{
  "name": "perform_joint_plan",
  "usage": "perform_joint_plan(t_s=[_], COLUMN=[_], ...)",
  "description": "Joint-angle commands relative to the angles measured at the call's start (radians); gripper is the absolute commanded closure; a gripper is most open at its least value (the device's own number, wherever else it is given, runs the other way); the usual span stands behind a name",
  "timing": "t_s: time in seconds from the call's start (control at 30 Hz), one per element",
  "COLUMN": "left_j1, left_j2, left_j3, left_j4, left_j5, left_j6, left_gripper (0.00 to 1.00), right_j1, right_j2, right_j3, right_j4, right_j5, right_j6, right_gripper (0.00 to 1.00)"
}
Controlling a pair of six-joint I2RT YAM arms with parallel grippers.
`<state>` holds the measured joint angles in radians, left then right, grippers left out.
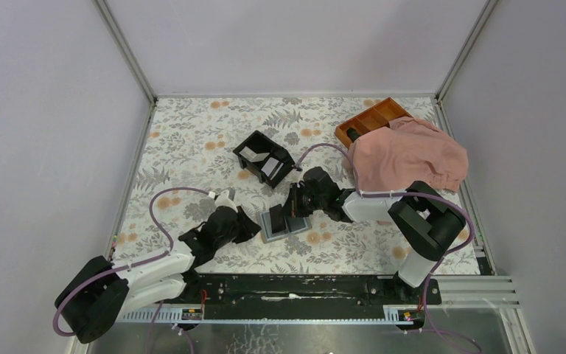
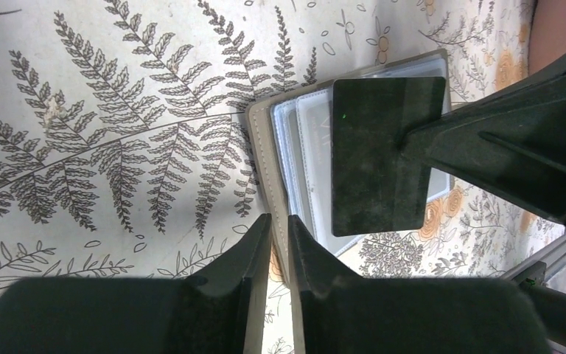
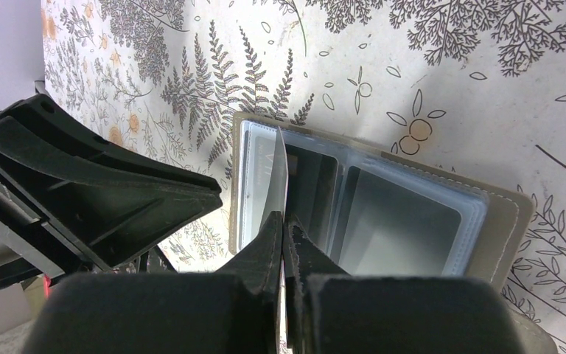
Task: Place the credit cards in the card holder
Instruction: Turn over the card slot in the card holder.
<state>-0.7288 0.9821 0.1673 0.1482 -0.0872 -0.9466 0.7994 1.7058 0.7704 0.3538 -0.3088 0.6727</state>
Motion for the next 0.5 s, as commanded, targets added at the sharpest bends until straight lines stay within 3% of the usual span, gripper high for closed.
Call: perform_joint_plan(t_s=[0.0,0.37,0.47], left_j1=[-0.008,-0.018,-0.023], left_j2=[-0.032,0.095,0.119], left_j3=[0.031,0.077,0.095], left_j4=[-0.023,0.068,0.070], left_j5=[-0.005,0.025,0.013], left_j6=[0.022,0.039,0.042], left_gripper=[0.79,0.75,0.70], right_j1=[0.007,0.007,0.007], right_j2=[0.011,0.003,0.004], right_j3=[0.028,0.030,0.030], right_j4=[0.003,-0.006,-0.007], right_j5=[0.010,0.005,0.002], right_j6=[-0.016,-0.023,-0.025], right_gripper=[1.00,1.00,1.00])
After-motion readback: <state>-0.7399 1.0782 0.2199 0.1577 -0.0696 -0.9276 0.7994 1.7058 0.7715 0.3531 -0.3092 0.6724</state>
